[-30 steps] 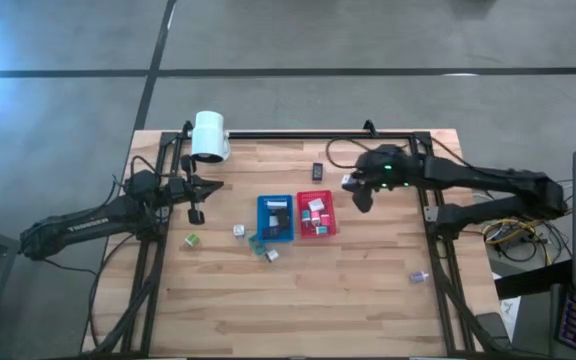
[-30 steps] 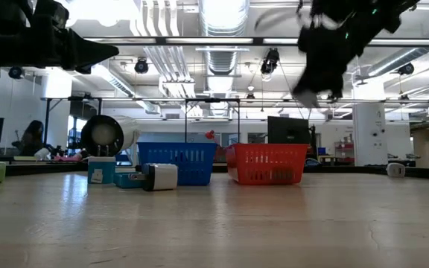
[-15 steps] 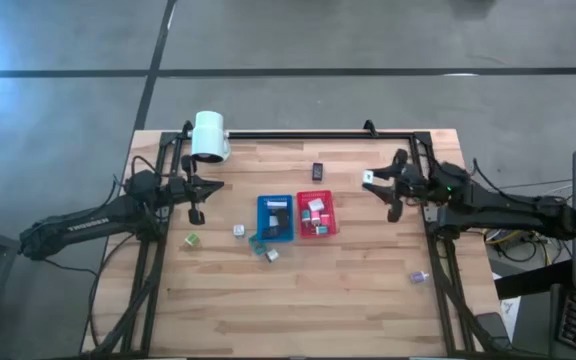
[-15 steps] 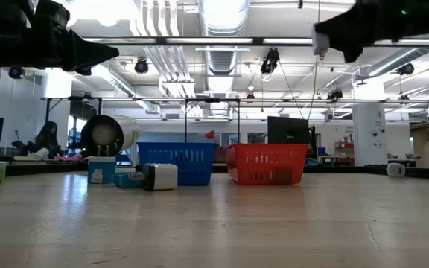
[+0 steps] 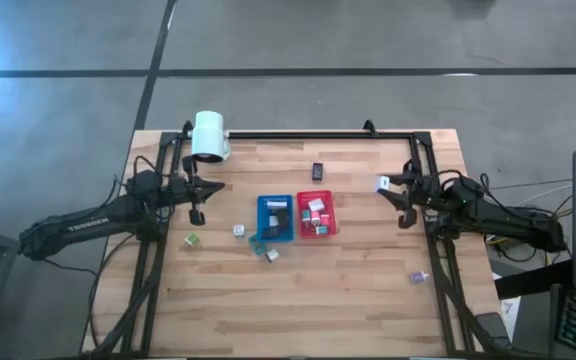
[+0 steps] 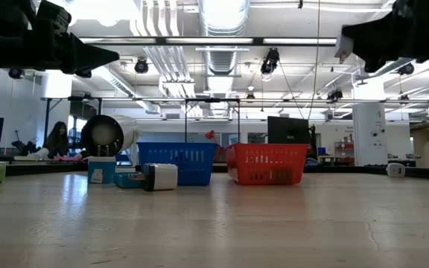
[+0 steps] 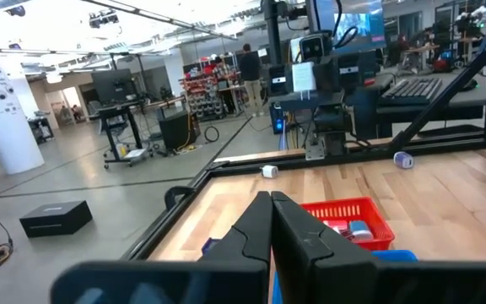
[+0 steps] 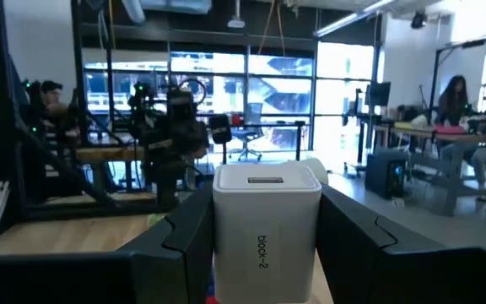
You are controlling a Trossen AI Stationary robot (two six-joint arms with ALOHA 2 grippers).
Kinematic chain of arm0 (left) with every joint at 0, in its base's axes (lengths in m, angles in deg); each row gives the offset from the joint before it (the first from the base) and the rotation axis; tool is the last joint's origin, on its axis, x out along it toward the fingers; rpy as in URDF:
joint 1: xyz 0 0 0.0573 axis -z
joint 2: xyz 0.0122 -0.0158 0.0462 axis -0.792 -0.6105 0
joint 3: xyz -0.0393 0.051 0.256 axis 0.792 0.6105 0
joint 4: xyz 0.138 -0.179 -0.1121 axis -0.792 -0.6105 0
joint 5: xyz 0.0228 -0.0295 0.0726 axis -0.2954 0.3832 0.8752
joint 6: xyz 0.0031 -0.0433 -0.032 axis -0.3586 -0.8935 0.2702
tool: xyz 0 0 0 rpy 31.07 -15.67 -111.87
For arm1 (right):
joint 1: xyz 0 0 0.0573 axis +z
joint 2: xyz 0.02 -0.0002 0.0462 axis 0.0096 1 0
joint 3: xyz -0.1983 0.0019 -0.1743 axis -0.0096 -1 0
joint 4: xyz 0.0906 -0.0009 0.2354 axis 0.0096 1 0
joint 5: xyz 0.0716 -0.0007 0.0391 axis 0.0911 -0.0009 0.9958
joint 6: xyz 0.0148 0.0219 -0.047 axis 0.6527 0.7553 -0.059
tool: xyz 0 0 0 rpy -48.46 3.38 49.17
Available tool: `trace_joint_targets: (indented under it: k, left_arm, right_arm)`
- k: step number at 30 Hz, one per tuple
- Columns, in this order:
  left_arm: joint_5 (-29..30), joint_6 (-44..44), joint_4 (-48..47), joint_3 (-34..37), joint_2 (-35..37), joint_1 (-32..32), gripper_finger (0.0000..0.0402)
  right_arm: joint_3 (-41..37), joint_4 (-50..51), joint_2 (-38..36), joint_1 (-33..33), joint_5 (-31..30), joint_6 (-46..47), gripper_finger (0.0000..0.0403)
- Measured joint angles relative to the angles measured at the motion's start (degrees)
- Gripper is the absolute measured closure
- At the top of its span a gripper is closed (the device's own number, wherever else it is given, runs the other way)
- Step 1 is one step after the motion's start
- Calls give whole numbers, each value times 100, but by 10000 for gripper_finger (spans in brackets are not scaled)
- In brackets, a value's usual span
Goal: Pick & Place Office items
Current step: Put the white adaptor into the red bin
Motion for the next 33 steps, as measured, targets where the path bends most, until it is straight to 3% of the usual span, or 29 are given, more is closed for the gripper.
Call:
trace_joint_targets:
  k: [5,9,33]
  left_arm:
    - [2,0,0,0,0,-1,390]
    - [2,0,0,0,0,0,390]
    - [20,151,181,0,0,0,390]
  right_arm:
    - [-161,570,-429,0,170,-179,249]
    - [-404,401,-562,0,170,-327,247]
    - [-522,400,-466,0,152,-281,242]
